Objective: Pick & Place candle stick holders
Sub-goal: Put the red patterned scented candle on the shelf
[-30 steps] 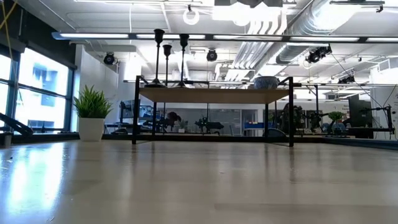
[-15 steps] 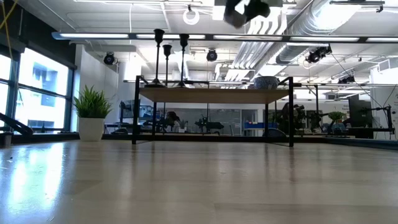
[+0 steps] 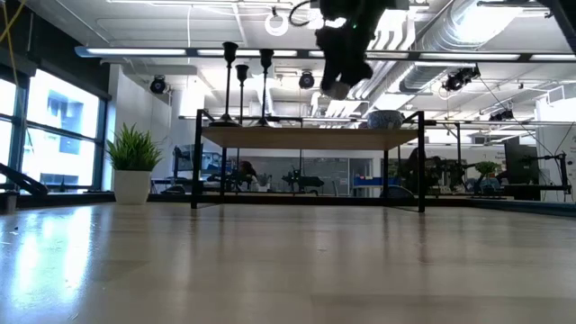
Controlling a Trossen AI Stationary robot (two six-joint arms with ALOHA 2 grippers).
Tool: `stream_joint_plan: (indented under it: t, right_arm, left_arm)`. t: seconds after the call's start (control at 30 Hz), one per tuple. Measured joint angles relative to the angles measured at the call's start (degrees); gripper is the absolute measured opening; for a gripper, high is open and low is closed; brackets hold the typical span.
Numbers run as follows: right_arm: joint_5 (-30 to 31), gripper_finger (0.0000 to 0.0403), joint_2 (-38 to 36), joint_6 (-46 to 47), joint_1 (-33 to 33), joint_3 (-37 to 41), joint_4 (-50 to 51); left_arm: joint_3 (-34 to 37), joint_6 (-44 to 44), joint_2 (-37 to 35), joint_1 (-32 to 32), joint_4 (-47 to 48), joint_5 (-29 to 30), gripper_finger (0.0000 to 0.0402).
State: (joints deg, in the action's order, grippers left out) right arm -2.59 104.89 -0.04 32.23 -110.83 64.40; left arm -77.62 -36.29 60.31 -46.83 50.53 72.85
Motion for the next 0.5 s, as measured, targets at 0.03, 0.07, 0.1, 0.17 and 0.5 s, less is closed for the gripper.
stream_joint_plan:
  t: [0.03, 0.07, 0.1, 0.17, 0.5]
  right_arm:
    - [-0.51, 0.0288, 0.84, -0.68, 0.02, 0.00, 0.08]
    - [-0.95, 0.0288, 1.68, -1.35, 0.02, 0.00, 0.41]
    - [-1.09, 0.0288, 2.33, -1.72, 0.02, 0.00, 1.01]
    - [-0.94, 0.0288, 3.57, -2.83, -0.05, 0.00, 2.91]
    - [0.52, 0.0288, 6.05, -4.97, -0.05, -0.01, 6.82]
  left_arm:
    - [0.00, 0.00, 0.00, 0.00, 0.17, 1.29, 0.0239]
    - [0.00, 0.00, 0.00, 0.00, 0.40, 2.54, 0.0239]
    - [0.00, 0.02, 0.00, 0.00, 0.63, 3.59, 0.0239]
    - [0.00, 0.02, 0.00, 0.00, 0.70, 5.72, 0.0239]
    - [0.00, 5.24, 0.00, 0.00, 0.69, 10.60, 0.0239]
